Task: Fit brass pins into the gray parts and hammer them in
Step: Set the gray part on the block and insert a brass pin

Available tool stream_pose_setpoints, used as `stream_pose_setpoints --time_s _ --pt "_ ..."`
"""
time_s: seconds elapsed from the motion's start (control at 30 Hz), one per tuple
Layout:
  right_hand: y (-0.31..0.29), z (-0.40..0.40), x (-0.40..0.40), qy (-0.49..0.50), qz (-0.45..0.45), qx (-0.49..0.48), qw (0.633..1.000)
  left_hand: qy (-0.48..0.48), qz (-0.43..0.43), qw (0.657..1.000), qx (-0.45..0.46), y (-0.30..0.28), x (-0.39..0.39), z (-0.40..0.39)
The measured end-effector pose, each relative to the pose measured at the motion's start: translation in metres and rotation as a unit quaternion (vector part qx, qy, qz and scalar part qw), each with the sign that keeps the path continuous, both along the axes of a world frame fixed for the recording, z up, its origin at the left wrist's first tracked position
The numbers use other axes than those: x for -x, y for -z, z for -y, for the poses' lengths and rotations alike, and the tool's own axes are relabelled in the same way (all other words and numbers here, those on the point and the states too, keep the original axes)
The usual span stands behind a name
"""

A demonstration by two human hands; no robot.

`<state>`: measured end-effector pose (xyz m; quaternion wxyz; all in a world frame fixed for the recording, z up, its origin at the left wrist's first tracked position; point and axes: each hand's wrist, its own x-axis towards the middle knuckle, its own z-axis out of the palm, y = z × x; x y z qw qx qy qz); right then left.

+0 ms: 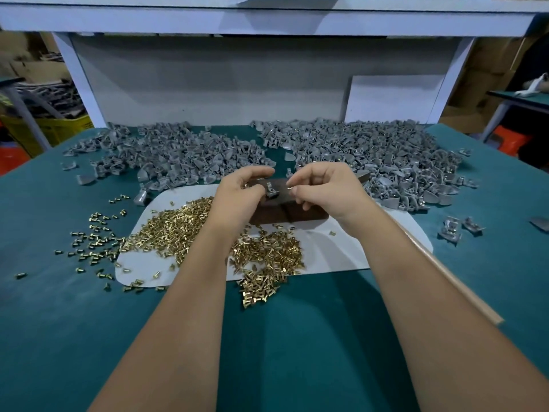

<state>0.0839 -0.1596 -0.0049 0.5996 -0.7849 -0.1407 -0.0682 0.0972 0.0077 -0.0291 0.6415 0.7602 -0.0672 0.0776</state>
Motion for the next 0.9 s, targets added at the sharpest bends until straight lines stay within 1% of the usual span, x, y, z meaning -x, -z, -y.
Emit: stream_pose_setpoints --time_s 0.1,0.2,0.33,0.43,0.6,0.67,0.73,0.9 --pt "0.002 0.001 -0.001 0.020 0.001 -0.035 0.999 0.009 0.013 0.999 -0.039 0.002 0.001 0.002" --pt "0.002 0.001 -0.003 0.053 0.005 -0.045 0.998 -0.011 0.013 0.999 -0.030 0.004 -0.002 0.003" --pt "0.004 -0.001 -0.006 0.103 0.016 -0.019 0.994 -0.021 0.021 0.999 -0.015 0.006 -0.003 0.004" --pt "0.005 -0.003 -0.009 0.109 0.014 -0.008 0.994 -0.021 0.020 1.000 0.001 0.006 -0.003 0.003" --pt "0.007 -0.005 -0.009 0.131 0.015 0.020 0.991 -0.048 0.001 0.999 -0.012 0.003 -0.005 0.000" --pt "0.008 -0.005 -0.009 0.136 0.027 0.025 0.990 -0.054 -0.006 0.998 -0.031 0.003 -0.005 0.001" --pt "0.009 -0.005 -0.009 0.137 0.034 0.029 0.990 -0.053 0.002 0.997 -0.056 0.003 -0.004 0.002" --pt "0.010 -0.011 -0.010 0.148 0.053 0.043 0.987 -0.043 0.017 0.996 -0.073 0.004 -0.004 0.003"
